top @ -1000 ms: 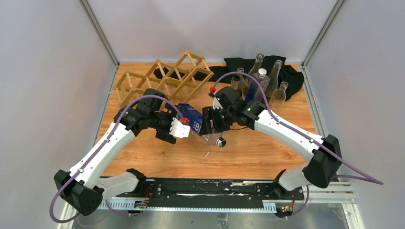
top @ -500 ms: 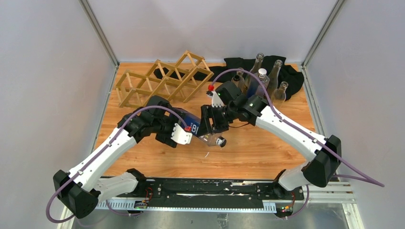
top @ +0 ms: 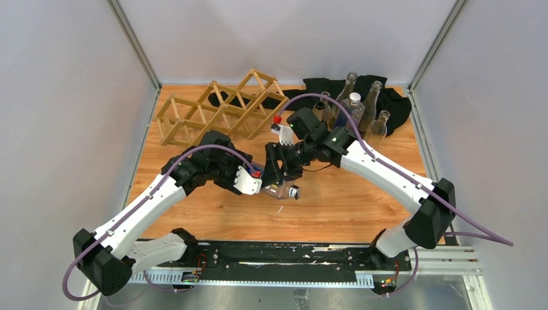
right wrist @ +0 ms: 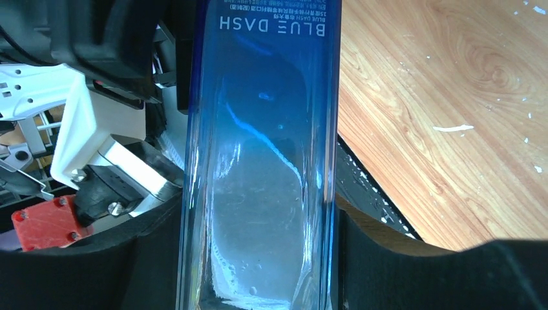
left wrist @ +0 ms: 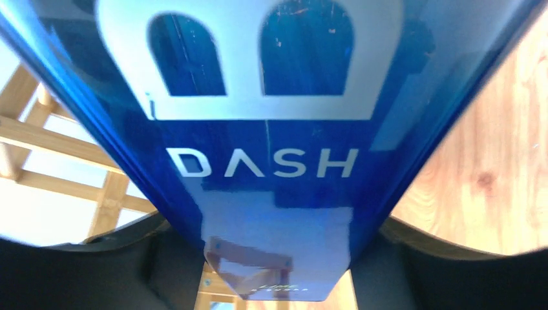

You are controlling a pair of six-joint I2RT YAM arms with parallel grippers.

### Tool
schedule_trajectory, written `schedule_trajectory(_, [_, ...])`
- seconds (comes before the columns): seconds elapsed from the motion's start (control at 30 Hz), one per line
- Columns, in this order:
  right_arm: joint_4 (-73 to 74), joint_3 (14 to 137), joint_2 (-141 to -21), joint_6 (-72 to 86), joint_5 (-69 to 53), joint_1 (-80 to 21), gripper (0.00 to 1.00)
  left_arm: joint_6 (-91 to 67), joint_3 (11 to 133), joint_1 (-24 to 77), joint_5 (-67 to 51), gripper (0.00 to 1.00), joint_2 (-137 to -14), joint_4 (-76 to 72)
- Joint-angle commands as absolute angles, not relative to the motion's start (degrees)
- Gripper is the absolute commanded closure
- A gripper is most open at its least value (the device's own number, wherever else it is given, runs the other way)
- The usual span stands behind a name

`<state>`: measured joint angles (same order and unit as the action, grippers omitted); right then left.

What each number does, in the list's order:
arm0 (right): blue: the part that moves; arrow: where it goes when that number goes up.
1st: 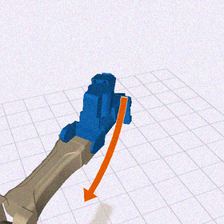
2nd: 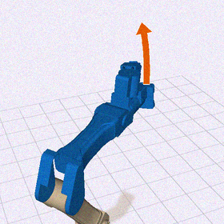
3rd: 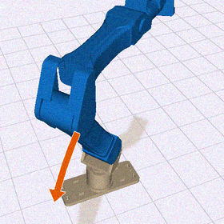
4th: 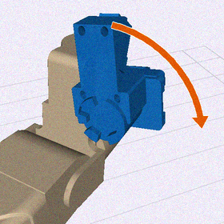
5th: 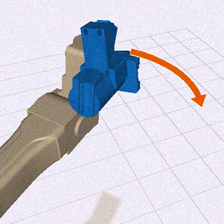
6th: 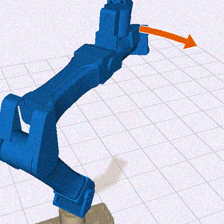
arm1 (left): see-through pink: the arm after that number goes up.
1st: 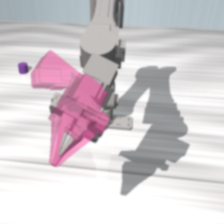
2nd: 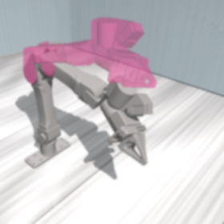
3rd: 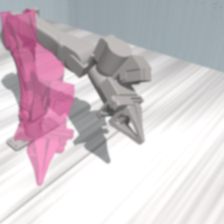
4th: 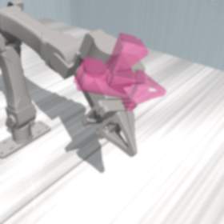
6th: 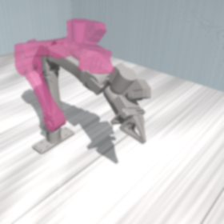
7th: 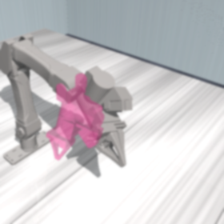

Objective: Take the wine bottle off the wine rack

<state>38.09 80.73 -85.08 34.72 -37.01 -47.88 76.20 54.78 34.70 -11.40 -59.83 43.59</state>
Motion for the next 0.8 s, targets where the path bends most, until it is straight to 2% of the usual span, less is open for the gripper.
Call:
schedule_trajectory(0.0, [29.1, 84.2, -83.3, 33.9, -42.7, -48.4, 0.78, 75.6, 54.6, 35.3, -13.9, 0.38, -58.3, 42.2])
schedule_trajectory(0.03, [29.1, 83.9, -82.9, 33.7, -42.0, -48.3, 0.62, 75.2, 54.7, 35.3, -14.8, 0.48, -57.8, 42.3])
schedule_trajectory(0.1, [28.9, 83.2, -81.5, 33.2, -40.4, -48.1, 0.37, 74.4, 54.6, 35.3, -17.0, 0.73, -56.5, 42.1])
schedule_trajectory(0.13, [28.8, 82.9, -81.0, 33.0, -39.6, -47.8, 0.28, 73.7, 54.5, 35.3, -17.8, 0.93, -56.1, 41.3])
schedule_trajectory(0.17, [28.7, 82.7, -80.2, 32.8, -38.9, -47.4, 0.20, 72.0, 54.4, 35.3, -18.5, 1.00, -55.4, 40.4])
schedule_trajectory(0.2, [28.5, 82.6, -79.0, 32.6, -38.4, -47.0, 0.17, 70.5, 54.4, 35.3, -19.1, 1.00, -54.8, 39.9])
schedule_trajectory(0.4, [25.6, 81.6, -72.3, 32.6, -36.9, -41.8, 0.10, 59.0, 57.7, 35.2, -24.3, 1.00, -54.9, 41.0])
schedule_trajectory(0.57, [23.4, 81.9, -66.4, 31.6, -36.2, -36.5, 0.08, 47.0, 61.9, 33.9, -30.2, 1.00, -57.0, 41.5])
schedule_trajectory(0.77, [22.6, 82.7, -60.7, 28.7, -33.3, -32.3, 0.07, 32.2, 68.4, 27.8, -42.1, 1.00, -61.6, 41.6])
